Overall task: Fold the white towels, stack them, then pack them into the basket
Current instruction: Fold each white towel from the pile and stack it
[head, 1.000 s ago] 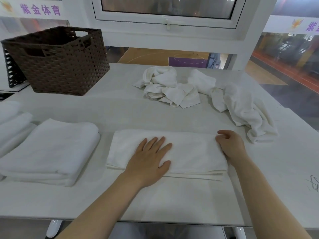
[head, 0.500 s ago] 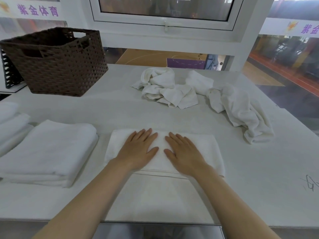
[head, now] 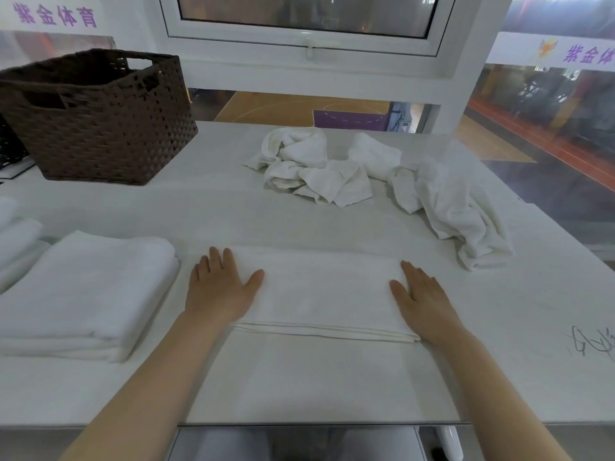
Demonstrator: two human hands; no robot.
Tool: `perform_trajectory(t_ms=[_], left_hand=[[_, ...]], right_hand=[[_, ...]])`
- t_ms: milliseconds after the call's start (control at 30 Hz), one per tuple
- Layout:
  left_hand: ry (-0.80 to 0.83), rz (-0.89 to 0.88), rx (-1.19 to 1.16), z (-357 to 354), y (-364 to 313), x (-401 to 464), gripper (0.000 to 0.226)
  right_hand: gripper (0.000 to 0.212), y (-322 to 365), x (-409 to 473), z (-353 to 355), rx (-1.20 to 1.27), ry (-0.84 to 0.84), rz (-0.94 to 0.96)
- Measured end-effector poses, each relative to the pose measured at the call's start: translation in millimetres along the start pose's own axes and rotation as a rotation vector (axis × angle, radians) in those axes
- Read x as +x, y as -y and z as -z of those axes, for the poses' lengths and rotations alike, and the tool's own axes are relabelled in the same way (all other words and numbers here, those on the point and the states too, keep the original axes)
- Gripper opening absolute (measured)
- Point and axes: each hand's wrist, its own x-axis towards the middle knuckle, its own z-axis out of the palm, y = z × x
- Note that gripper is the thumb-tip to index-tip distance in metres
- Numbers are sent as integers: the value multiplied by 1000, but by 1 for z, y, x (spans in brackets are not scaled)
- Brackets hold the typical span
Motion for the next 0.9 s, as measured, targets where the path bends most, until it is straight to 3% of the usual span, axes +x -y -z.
perform_trajectory(t_ms=[100,200,500,600,767,900], left_hand=[[-53,-61,19,1,-12,-8,79],[-27,-255,-18,-2,-40,-24,71],[30,-831,13,-27,-147,-82,67],[-18,-878,121,-37,-170,-94,64],[-218,-922,260,-49,-191,-94,28],[-203,-873,298,-39,-198,-98,30]], right_hand=[[50,-5,-7,3,256,-142,-51],[42,-7,1,4,458,-238,-102],[49,-2,24,9,124,-129,-32],[49,-4,27,12,112,-66,-25],[46,-4,24,15,246,-74,-62],[28,-2,18,15,318,-97,-105]])
